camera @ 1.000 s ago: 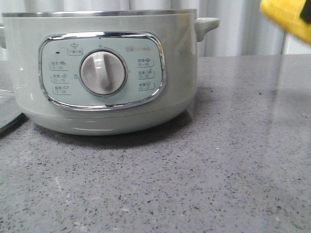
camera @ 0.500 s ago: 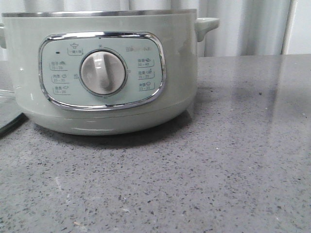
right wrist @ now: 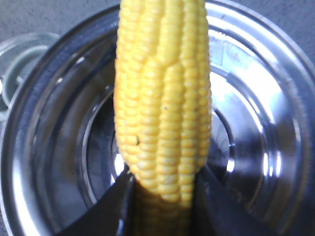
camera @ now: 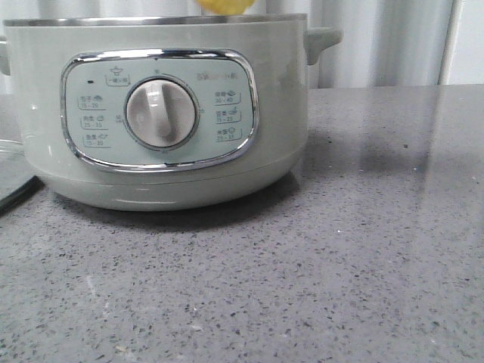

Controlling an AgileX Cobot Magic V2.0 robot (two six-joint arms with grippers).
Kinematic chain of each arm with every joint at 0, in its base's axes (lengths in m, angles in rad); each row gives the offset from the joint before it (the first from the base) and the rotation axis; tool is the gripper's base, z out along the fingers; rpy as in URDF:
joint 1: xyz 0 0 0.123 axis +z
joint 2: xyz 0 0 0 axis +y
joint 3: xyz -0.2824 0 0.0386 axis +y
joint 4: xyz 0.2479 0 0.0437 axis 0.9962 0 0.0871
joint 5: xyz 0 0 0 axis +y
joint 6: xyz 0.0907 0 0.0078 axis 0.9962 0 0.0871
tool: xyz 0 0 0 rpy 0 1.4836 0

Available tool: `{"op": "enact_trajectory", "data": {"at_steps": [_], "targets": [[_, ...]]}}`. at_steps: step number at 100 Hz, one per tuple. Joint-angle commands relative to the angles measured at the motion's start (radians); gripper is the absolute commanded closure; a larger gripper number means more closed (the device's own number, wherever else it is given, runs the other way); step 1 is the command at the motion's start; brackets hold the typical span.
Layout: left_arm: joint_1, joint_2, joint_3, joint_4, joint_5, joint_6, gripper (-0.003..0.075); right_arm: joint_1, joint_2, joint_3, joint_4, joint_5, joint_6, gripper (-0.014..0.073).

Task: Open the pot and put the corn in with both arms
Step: 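Lift the corn cob and carry it over the open pot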

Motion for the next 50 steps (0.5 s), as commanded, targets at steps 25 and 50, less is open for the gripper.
{"op": "enact_trajectory", "data": {"at_steps": [25,50], "targets": [[-0.007,0.005,-0.035,0.002,-0.082,-0.004,0.0741,0.008,0.012,-0.042,0.007,-0.04,-0.009,0.0347],[-0.007,0.005,-0.035,0.002,-0.082,-0.004,0.0741,0.008,0.012,-0.042,0.007,-0.04,-0.009,0.0333]]}}
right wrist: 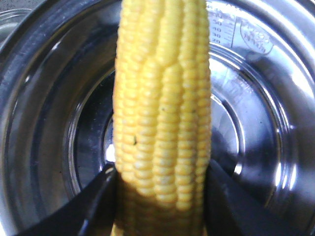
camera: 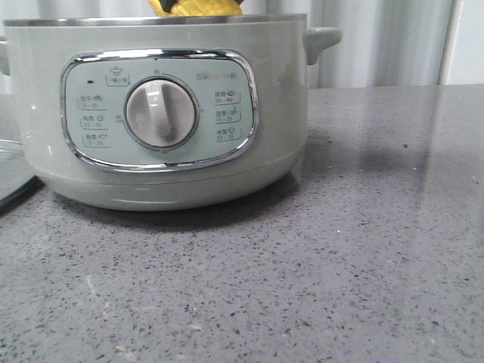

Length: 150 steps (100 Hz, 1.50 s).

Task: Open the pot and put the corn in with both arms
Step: 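Lift the corn cob and carry it over the open pot, then lower the corn into the pot and open the right gripper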

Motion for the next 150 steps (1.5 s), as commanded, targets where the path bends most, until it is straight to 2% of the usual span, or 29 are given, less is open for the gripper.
{"op": "enact_trajectory", "data": {"at_steps": [1,57,80,138,150], "targets": [[-0.007,0.005,-0.035,0.002,-0.078,-0.004,0.0741,0.001,-0.047,-0.037,0.007,-0.047,-0.007,0.0333],[-0.007,0.005,-0.035,0.002,-0.078,-0.004,0.0741,0.001,-0.047,-0.037,0.007,-0.047,-0.007,0.033],[-0.007,0.005,-0.035,0.002,-0.078,-0.004,0.0741,0.001,-0.047,-0.037,0.007,-0.045,-0.007,0.0214],[-0.007,0.005,-0.035,0.002,-0.078,-0.004,0.0741,0.001,-0.066,-0.037,0.004,-0.024,-0.007,0.0223],[-0.007,0.005,-0.035,0.002,-0.078,-0.004,0.0741,0.001,-0.093,-0.037,-0.028,-0.012,-0.007,0.0223]]}}
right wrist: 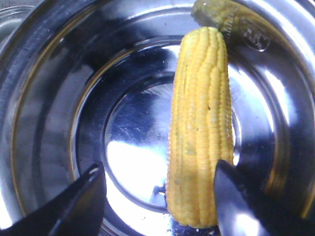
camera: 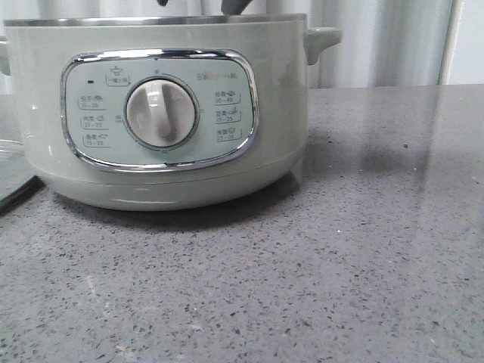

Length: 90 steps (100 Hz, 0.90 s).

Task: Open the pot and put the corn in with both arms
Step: 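Lower the corn into the pot and open the right gripper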

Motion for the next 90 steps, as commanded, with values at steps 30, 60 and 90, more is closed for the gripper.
{"op": "enact_trajectory", "data": {"at_steps": [30,60,90], "targets": [[-0.007,0.005,-0.035,0.001,-0.076,-0.005,0.0741,0.001,-0.134,-0.037,-0.109,0.089,-0.007,0.0459],[-0.007,0.005,-0.035,0.001,-0.076,-0.005,0.0741,0.001,-0.18,-0.035,-0.122,0.138,-0.007,0.058],[-0.007,0.001,-0.035,0.001,-0.068,-0.005,0.0741,0.001,-0.28,0.005,-0.128,0.151,-0.007,0.058]]}}
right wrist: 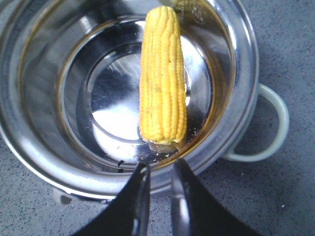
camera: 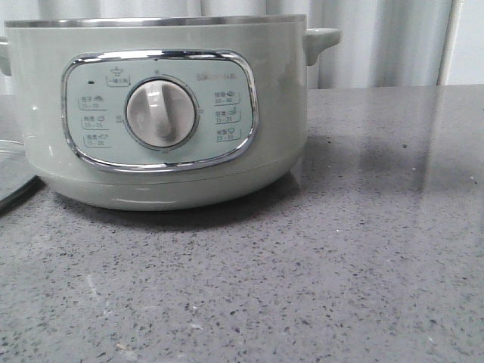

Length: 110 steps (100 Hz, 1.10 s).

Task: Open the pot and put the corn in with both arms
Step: 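Lower the corn into the pot and open the right gripper, then withdraw the right gripper up and away from the pot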

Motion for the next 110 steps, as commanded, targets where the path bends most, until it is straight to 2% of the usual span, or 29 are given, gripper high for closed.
{"op": "enact_trajectory", "data": {"at_steps": [1,23,40,61,76,91,110], "targets": [[-0.007,0.001,-0.035,0.001,-0.067,-0.005,0.0741,0.001,-0.083,0.004,-0.012,-0.057,-0.006,0.058],[-0.007,-0.034,-0.035,-0.002,-0.03,-0.005,0.0741,0.001,-0.234,0.21,-0.025,-0.122,-0.006,0.058],[-0.007,-0.085,-0.035,-0.002,0.086,-0.005,0.0741,0.001,-0.42,0.427,-0.034,-0.267,-0.006,0.058],[-0.007,-0.171,-0.027,-0.004,0.111,-0.005,0.0741,0.001,-0.65,0.678,-0.046,-0.414,-0.006,0.058],[-0.007,-0.231,0.009,-0.006,0.126,-0.005,0.0741,0.001,-0.817,0.815,-0.069,-0.459,-0.006,0.058],[-0.007,-0.274,0.048,-0.034,0.202,-0.005,0.0741,-0.003,-0.981,0.955,-0.092,-0.529,-0.006,0.058],[-0.007,-0.314,0.13,-0.051,0.187,-0.005,0.0741,-0.003,-1.188,1.114,-0.117,-0.646,-0.006,0.058]]}}
